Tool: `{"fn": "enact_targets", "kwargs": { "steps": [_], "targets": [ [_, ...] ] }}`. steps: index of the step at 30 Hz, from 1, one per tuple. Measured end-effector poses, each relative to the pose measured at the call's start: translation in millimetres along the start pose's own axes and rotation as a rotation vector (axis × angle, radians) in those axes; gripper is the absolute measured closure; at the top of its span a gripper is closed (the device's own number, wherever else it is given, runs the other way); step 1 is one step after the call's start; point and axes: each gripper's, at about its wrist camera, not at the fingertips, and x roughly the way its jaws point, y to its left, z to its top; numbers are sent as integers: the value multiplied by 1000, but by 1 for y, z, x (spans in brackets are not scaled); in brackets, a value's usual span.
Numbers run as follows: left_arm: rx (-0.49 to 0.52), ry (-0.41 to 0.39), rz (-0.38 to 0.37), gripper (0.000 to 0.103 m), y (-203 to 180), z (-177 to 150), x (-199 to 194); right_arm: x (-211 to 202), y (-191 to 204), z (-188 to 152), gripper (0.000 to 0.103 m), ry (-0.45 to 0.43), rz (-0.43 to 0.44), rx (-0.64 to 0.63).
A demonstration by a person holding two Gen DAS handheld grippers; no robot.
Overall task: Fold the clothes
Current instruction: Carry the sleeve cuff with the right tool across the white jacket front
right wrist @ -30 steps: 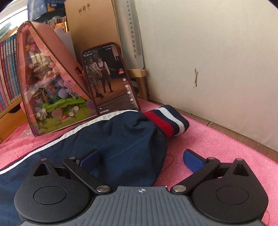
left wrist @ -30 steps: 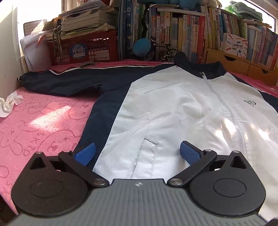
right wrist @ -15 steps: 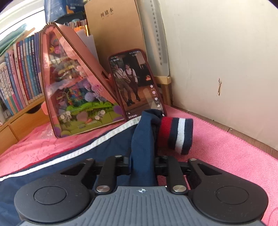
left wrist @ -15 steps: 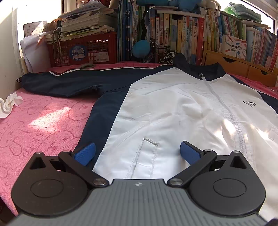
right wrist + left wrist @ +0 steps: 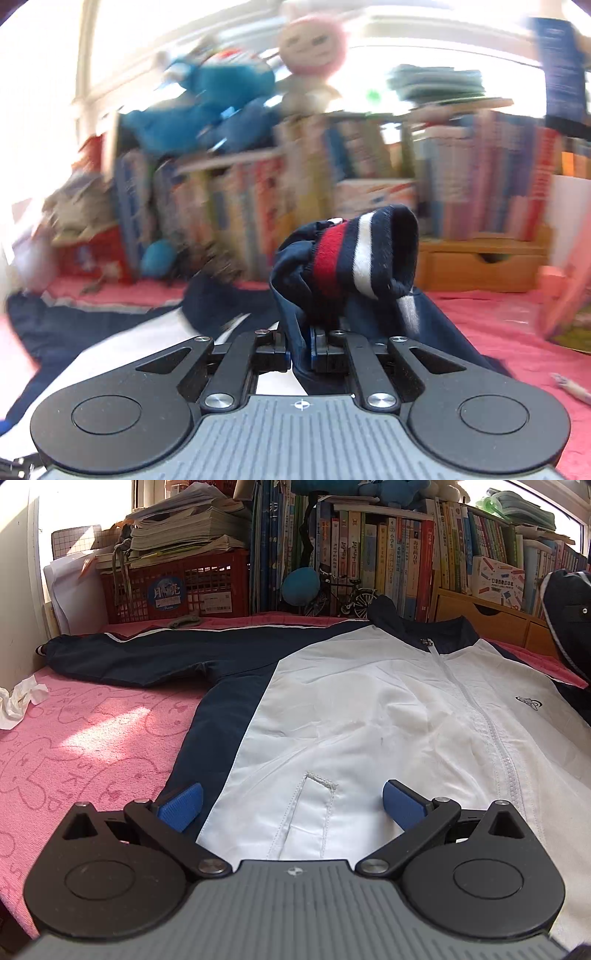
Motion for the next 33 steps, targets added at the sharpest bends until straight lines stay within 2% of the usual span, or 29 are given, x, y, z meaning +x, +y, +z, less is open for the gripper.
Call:
{"fn": "enact_targets", "kwargs": {
  "steps": [2,4,8,10,12,16,26,28,29,33],
  "targets": [
    [0,-1,0,0,0,0,0,28,42,-8,72,95,46,-96],
    [0,-1,0,0,0,0,0,39,71,-20,49,147,65,-161],
    [0,-2,0,0,0,0,0,31,101,-43,43,179,20,-311],
    [0,-3,-1,0,1,0,0,21,105,-50,32,168,-1,-369],
    [-1,-4,-3,0,1,-1,-1,11,105,-54,28,164,-19,-399],
    [-1,-4,-3,0,0,-1,-1,6,107,-57,28,173,-78,-437],
    [-2,3,-5,0,1,-1,0,-5,107,-65,26,158,-125,-483],
    [-48,7,5,2,5,3,-6,-10,103,-67,25,151,-136,-477],
    [-94,-17,-11,2,10,8,-13,-13,99,-68,25,146,-144,-466],
    [-186,-100,-257,0,15,45,-33,-30,71,-76,18,130,-179,-386]
  ]
}}
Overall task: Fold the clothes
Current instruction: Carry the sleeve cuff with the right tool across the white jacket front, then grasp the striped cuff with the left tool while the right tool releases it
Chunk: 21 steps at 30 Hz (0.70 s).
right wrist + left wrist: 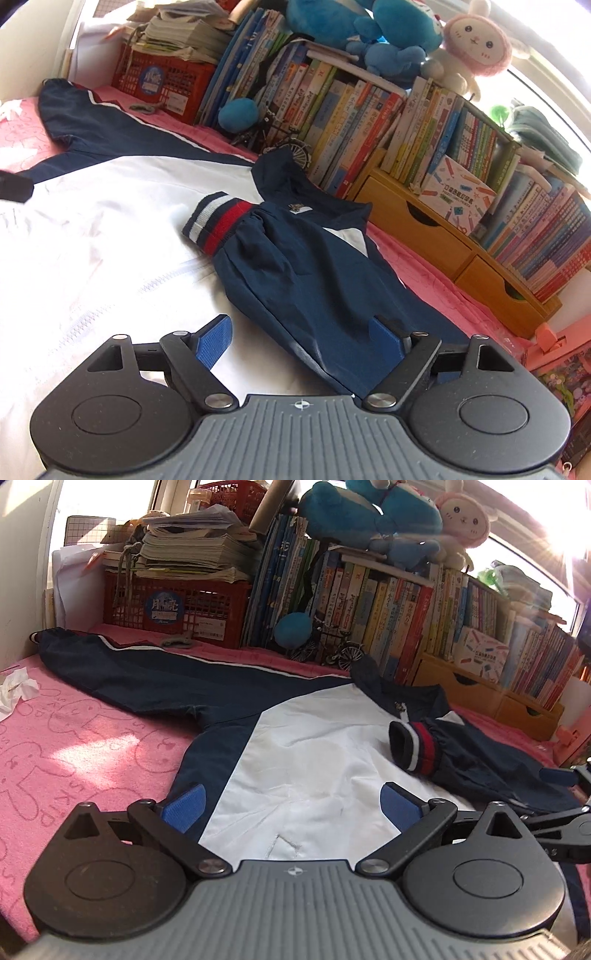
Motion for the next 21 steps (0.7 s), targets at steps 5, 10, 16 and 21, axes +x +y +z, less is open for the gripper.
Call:
{"fn": "enact_targets", "kwargs": {
  "steps": [5,10,16,21],
  "targets": [
    [-17,50,-182,0,-32,20,49,-11,-23,-33,18,26,-67,82],
    [-16,166,-117,0,-62,23,130,-21,-35,-61,17,53,-74,163],
    [148,227,45,0,-98,7,166,-20,-32,-71,15,37,-77,205],
    [206,235,61,0,-112,-1,172,-20,-32,-70,12,37,-81,208]
  ]
}}
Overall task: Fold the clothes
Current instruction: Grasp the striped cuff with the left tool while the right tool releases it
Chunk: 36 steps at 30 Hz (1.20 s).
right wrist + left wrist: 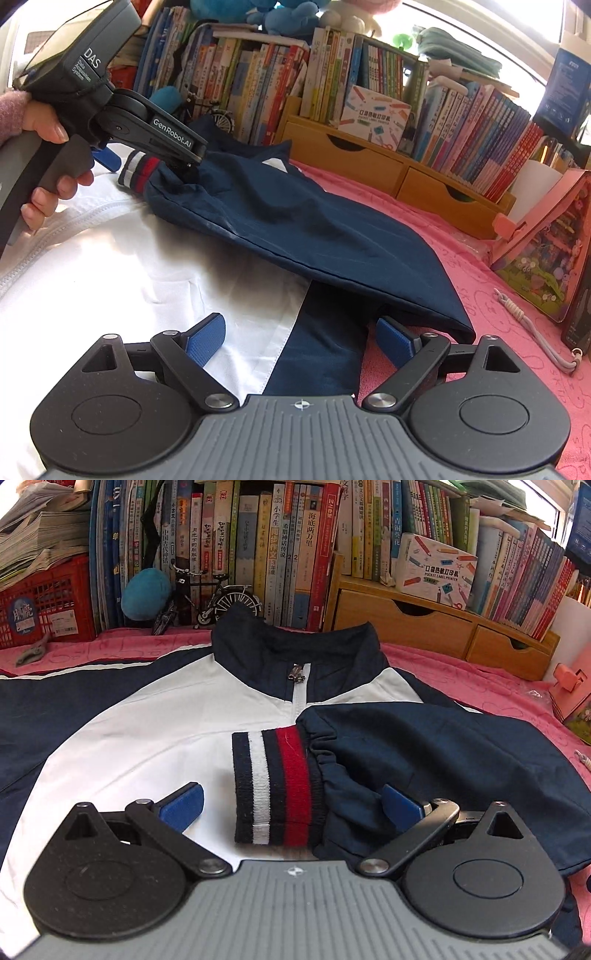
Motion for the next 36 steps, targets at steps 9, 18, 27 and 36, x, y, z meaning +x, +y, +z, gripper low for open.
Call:
{"fn": "enact_targets", "kwargs": {
  "steps": [9,18,27,36],
  "targets": [
    [24,15,14,4,-6,-3,9,0,5,1,10,-5,-27,-24],
    [36,-24,28,39,-13,-3,6,0,6,2,7,-4,-40,-27],
    [53,-59,23,48,-13,-2,0,-1,3,2,4,6,-34,-4],
    [94,-125,28,50,-7,10,-12,-1,7,4,4,0,-51,-23]
  ]
}}
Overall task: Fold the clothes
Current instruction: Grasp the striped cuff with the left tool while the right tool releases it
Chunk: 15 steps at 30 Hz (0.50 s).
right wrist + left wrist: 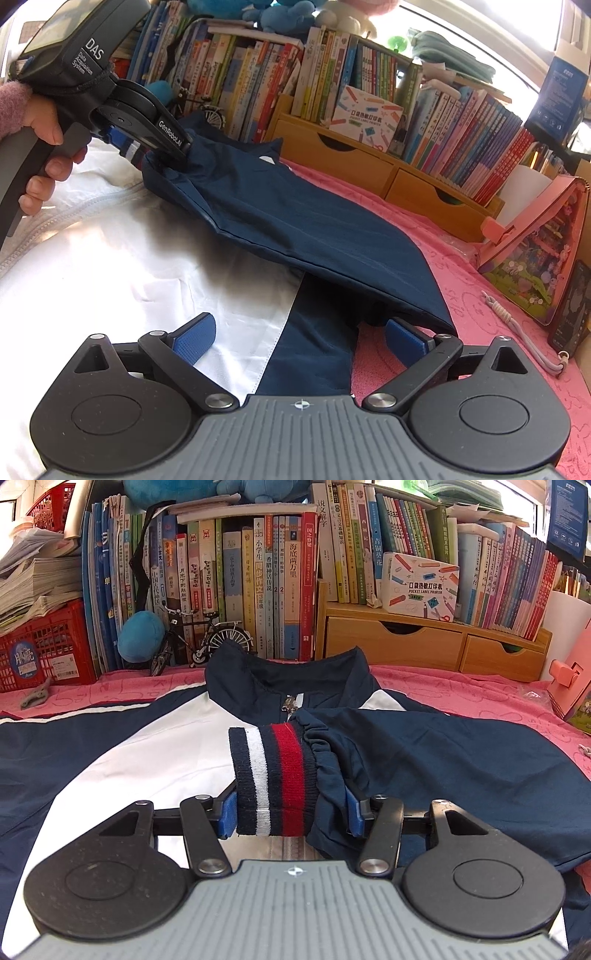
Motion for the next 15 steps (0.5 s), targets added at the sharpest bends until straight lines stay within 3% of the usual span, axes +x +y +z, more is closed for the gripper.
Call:
{"fn": "enact_targets", "kwargs": {
  "steps": [3,7,10,15],
  "targets": [
    [71,-70,26,51,17,22,-9,0,0,1,3,2,1,3],
    [144,-166,168,51,53,52,-18,0,-1,1,2,4,2,8],
    [155,-154,248,51,82,58,-10,0,-1,1,2,5,3,11],
    [131,-42,312,50,117,32,17,0,0,1,1,6,0,12]
  ]
}}
